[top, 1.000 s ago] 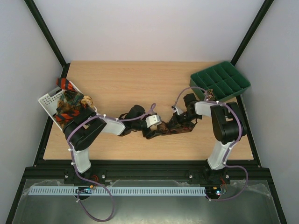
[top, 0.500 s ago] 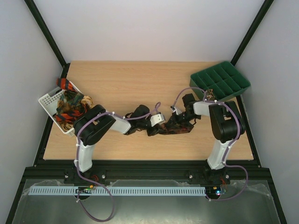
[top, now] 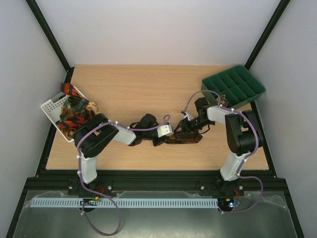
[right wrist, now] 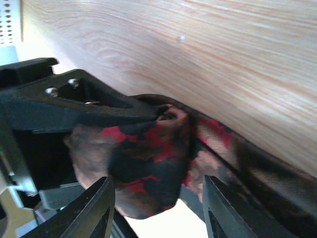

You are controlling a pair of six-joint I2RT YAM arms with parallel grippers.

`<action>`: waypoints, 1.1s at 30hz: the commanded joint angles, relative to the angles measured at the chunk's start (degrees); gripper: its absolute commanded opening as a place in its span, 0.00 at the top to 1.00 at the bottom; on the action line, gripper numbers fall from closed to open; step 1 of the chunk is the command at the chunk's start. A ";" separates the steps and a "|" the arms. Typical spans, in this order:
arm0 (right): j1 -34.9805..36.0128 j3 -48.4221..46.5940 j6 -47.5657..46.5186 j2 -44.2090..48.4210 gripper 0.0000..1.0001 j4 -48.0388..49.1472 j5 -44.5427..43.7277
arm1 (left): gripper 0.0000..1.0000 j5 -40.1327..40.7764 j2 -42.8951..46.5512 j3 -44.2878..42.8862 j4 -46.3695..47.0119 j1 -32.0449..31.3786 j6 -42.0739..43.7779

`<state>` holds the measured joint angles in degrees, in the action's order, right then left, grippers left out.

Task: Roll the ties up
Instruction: Roll the tie at the center of the board.

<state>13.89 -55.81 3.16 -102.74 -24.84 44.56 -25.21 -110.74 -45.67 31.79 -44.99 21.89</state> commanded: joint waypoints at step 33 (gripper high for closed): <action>3.84 1.40 -1.19 -6.23 0.99 -0.80 -14.96 | 0.21 -2.98 10.45 6.18 -0.33 2.88 -8.57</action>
<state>15.14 -54.87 3.07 -105.19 -23.35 40.49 -26.55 -103.20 -42.22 29.23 -43.75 16.84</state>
